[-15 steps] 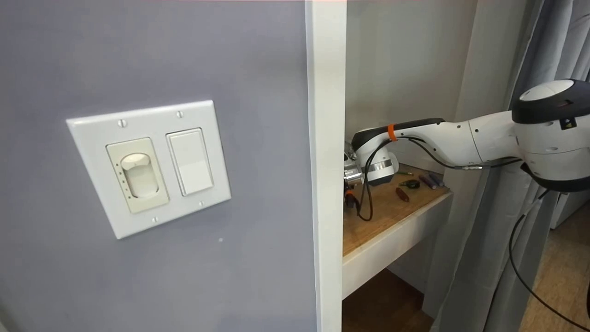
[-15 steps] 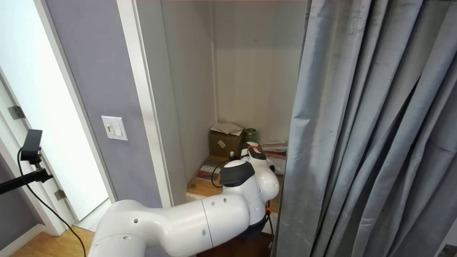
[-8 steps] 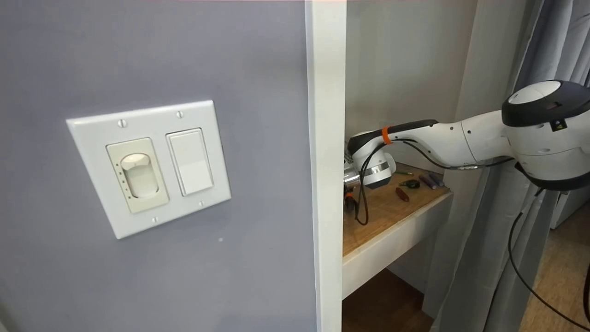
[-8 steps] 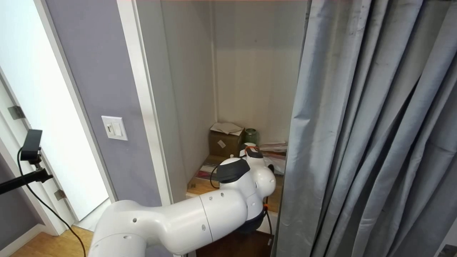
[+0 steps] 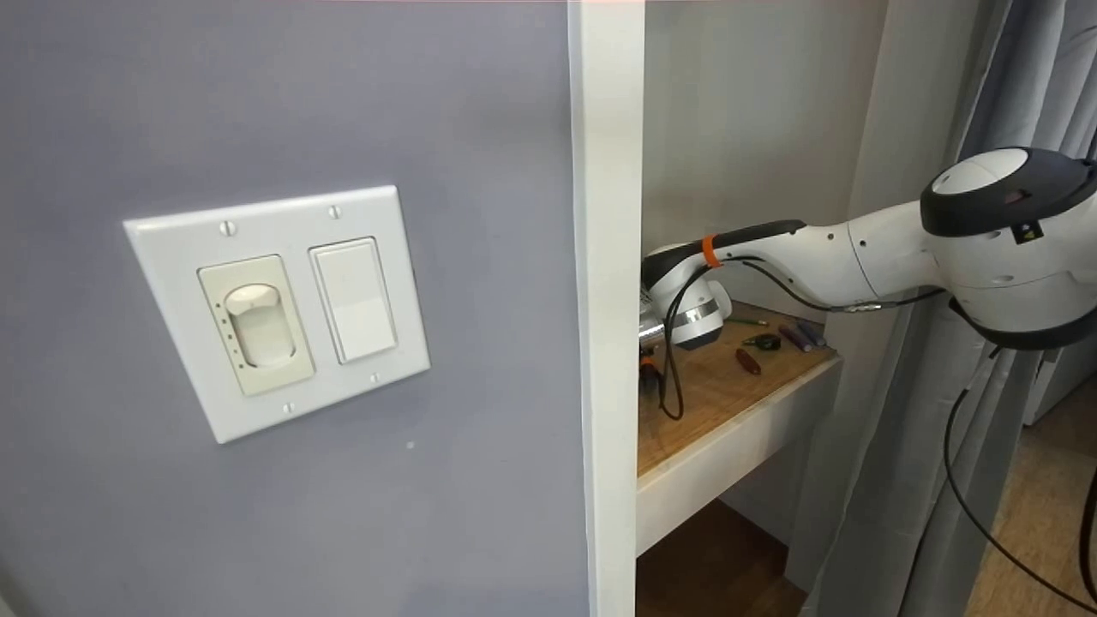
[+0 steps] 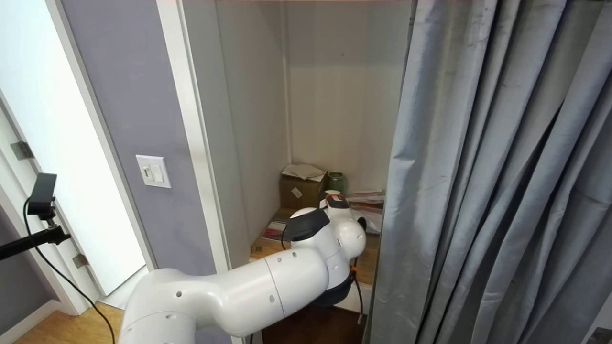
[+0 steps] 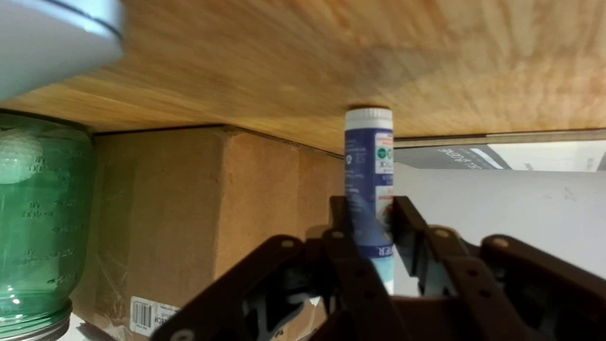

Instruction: Move the white object forward and put it upright

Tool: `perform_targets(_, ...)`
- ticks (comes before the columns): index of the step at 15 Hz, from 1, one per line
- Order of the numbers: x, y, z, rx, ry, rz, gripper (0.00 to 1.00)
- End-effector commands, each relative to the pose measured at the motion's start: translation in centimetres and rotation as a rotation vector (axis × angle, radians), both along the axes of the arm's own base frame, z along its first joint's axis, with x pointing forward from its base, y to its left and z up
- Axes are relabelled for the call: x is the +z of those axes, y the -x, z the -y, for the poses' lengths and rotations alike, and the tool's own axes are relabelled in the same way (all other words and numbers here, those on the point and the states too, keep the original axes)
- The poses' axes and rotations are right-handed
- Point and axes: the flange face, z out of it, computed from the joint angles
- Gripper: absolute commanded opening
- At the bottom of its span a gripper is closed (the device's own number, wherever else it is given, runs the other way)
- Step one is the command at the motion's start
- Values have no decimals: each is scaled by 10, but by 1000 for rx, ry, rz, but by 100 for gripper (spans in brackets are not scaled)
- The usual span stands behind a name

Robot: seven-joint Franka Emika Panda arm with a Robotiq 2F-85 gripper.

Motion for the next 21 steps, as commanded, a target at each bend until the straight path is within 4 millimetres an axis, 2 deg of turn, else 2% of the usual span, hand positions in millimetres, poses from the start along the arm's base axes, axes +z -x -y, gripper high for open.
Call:
perform_targets(1,-4,-6,-3,29,35,1,53)
perform_targets(2,-5,-7,-3,28,41,1,58)
perform_targets(4,-5,-8,-1,27,48,4,59)
perform_targets(6,-4,-9,2,24,53,7,57)
perform_targets(7,-3,-10,3,22,57,8,61)
perform_targets(8,0,-10,5,21,67,8,71)
perform_targets(9,3,-9,7,23,74,5,86)
perform_targets(10,8,-9,10,24,87,4,88)
perform_targets(12,22,-9,18,26,140,5,100)
perform_targets(16,54,-7,33,56,249,15,100)
perform_targets(21,111,11,45,117,409,1,100)
